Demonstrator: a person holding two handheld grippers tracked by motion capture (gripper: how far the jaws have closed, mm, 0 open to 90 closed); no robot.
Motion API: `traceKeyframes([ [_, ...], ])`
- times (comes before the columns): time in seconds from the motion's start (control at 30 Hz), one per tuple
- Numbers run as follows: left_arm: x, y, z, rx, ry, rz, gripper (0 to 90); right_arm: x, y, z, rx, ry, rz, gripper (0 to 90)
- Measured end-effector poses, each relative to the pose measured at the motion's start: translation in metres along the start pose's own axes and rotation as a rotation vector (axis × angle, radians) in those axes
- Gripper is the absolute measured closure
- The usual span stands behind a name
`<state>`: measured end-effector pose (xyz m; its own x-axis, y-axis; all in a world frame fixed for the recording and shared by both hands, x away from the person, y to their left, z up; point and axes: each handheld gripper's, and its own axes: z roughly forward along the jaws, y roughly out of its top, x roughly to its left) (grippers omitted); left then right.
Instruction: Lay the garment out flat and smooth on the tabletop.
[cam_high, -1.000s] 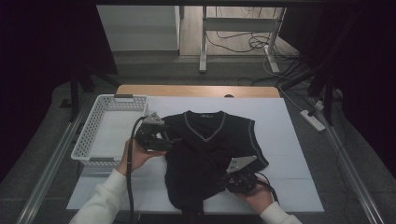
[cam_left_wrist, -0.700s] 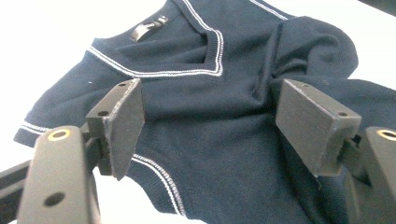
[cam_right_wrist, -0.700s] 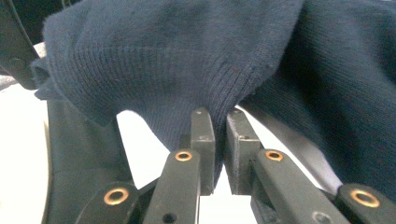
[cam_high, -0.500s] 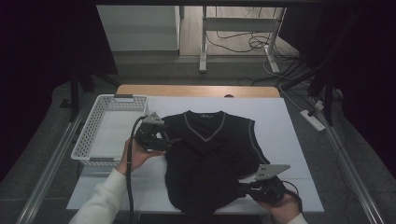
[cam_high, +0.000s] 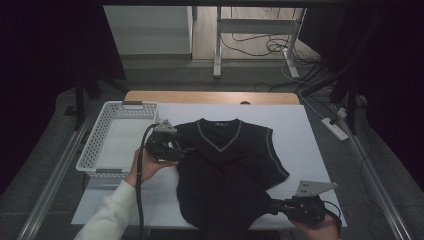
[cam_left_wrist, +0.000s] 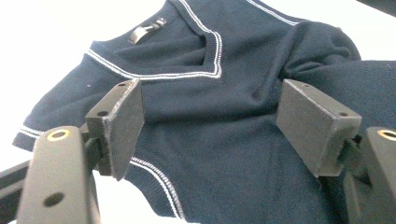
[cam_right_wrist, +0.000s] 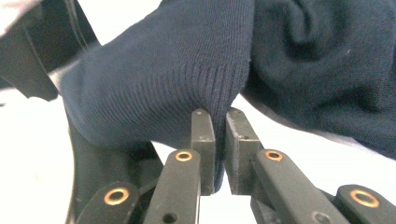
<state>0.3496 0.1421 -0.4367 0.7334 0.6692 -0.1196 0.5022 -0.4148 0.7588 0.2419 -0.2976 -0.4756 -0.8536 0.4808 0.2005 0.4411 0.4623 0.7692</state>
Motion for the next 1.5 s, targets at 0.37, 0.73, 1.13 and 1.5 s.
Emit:
traceKeyframes([
  [0.37, 0.000, 0.000, 0.000, 0.000, -0.001, 0.004, 24.1, 0.012, 0.025, 0.031, 0.025, 0.093, -0.059, 83.0],
  [0.73, -0.001, 0.000, 0.001, 0.007, -0.004, 0.006, 24.0, 0.057, 0.048, 0.069, 0.047, 0.242, -0.160, 83.0],
  [1.13, -0.003, -0.003, 0.002, 0.016, -0.011, 0.011, 24.0, 0.065, 0.052, 0.100, 0.084, 0.227, -0.225, 71.6],
  [1.5, -0.027, -0.011, 0.017, 0.073, -0.080, 0.045, 23.7, 0.012, 0.033, 0.036, -0.039, -0.074, -0.087, 40.3],
])
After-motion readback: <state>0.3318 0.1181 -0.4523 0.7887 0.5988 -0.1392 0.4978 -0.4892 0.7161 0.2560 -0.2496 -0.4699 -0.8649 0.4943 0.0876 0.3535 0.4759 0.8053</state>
